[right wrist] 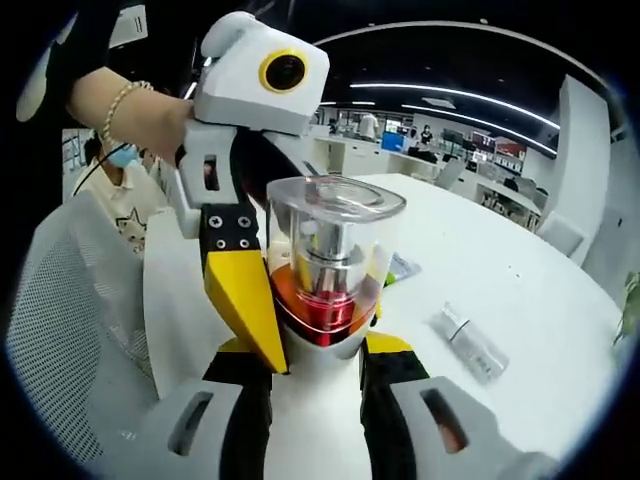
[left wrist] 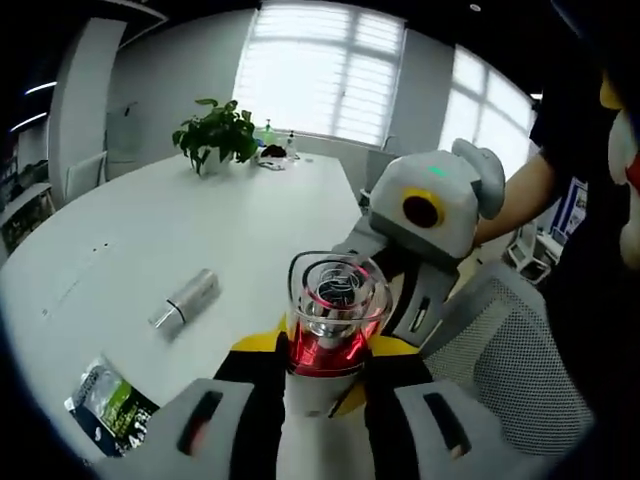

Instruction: Arrange the skincare products in the storage area until every visible bottle or jar stands upright without overlapping.

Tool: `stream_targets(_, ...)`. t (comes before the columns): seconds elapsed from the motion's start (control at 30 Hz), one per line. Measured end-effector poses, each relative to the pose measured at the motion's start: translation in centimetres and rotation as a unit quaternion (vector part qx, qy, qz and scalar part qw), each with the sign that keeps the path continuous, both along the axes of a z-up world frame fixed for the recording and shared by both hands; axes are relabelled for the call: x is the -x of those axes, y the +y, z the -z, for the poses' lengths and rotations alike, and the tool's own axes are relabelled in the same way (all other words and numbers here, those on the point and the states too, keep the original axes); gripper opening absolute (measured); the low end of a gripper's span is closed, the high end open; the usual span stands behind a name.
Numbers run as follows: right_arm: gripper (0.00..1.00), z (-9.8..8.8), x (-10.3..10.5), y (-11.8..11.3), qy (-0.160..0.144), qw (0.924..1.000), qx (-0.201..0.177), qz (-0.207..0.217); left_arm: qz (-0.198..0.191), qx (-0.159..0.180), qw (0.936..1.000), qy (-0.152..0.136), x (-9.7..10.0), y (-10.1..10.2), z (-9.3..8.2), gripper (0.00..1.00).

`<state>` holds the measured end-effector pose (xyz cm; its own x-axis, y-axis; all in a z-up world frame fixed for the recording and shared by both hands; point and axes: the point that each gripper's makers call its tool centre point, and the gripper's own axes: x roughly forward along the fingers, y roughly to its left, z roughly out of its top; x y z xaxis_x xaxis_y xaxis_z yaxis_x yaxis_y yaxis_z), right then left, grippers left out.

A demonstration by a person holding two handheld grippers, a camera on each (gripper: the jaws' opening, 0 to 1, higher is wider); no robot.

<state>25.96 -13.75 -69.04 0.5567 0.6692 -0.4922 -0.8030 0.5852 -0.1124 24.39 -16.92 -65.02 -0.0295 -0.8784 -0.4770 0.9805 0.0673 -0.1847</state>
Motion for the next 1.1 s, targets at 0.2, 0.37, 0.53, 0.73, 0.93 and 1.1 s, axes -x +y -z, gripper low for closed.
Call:
stream_targets(0.2, 0.33, 0.5, -0.3, -0.6, 0.0, 0.9999, 0.008, 0.015, 0.009, -0.006, 0.9999, -0.006, -0.4, -0.4, 0.9, 0.23)
stream_targets(0.37, 0.33, 0.4, -0.9, -1.0, -0.005, 0.9996, 0.004, 0.029, 0.016, 0.007, 0.9997, -0.014, -0.8, -0.8, 0.7, 0.23)
stream_targets(0.53, 0.33, 0.3, -1.5, -1.5, -0.015, 0.9987, 0.003, 0.049, 0.025, 0.017, 0.9992, -0.028, -1.4, -1.2, 0.7, 0.23)
stream_targets(0.73, 0.33, 0.2, -2.3, -2.0, -0.024, 0.9977, 0.003, 0.063, 0.03, 0.03, 0.9988, -0.024, -2.4, -1.8, 0.7, 0.24)
stream_targets(0.93, 0.33, 0.4, -3.8, -2.8, -0.027, 0.9972, 0.004, 0.069, 0.037, 0.03, 0.9985, -0.027, -3.4, -2.5, 0.6, 0.24)
stream_targets(1.1, 0.33, 0.4, -4.9, -3.5, -0.029, 0.9971, 0.005, 0.071, 0.041, 0.03, 0.9983, -0.029, -4.5, -3.3, 0.7, 0.24)
